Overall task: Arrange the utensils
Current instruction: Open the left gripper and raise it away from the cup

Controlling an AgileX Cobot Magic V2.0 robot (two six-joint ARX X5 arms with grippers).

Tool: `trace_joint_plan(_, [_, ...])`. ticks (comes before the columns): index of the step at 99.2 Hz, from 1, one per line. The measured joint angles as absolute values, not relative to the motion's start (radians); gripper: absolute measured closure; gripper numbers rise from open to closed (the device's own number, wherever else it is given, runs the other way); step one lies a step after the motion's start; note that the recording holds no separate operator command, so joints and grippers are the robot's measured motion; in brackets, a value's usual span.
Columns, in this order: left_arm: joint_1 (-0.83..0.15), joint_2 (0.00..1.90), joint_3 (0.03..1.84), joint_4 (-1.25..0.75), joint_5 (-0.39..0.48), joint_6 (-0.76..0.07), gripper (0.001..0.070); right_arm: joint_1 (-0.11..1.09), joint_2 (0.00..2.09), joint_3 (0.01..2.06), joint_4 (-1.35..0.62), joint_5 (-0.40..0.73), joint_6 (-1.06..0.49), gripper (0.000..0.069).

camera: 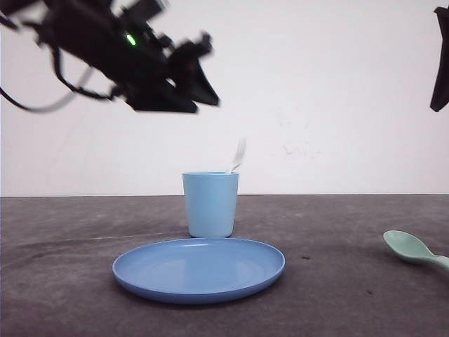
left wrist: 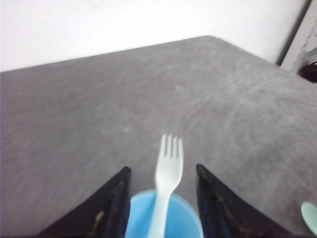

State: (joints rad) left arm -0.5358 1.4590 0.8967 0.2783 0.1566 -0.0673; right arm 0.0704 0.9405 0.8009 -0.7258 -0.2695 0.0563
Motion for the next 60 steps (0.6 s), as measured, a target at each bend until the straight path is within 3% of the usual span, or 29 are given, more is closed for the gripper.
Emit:
trace_joint_plan(11, [-0.5, 1.345, 0.897, 0.089, 0.151, -0.068, 0.047, 0.084, 0.982, 0.801, -0.729, -0.288, 0.056, 0.0012])
trace_joint_plan(36, [-0.392, 1.09, 0.897, -0.192, -0.046, -0.069, 0.0471, 0.145, 1.116, 0.801, -0.728, -0.288, 0.056, 0.0012])
trace_joint_plan(60, [-0.275, 0.917, 0.833, -0.329, -0.053, -0.068, 0.0471, 0.209, 1.245, 0.801, -0.667, -0.288, 0.061, 0.0012])
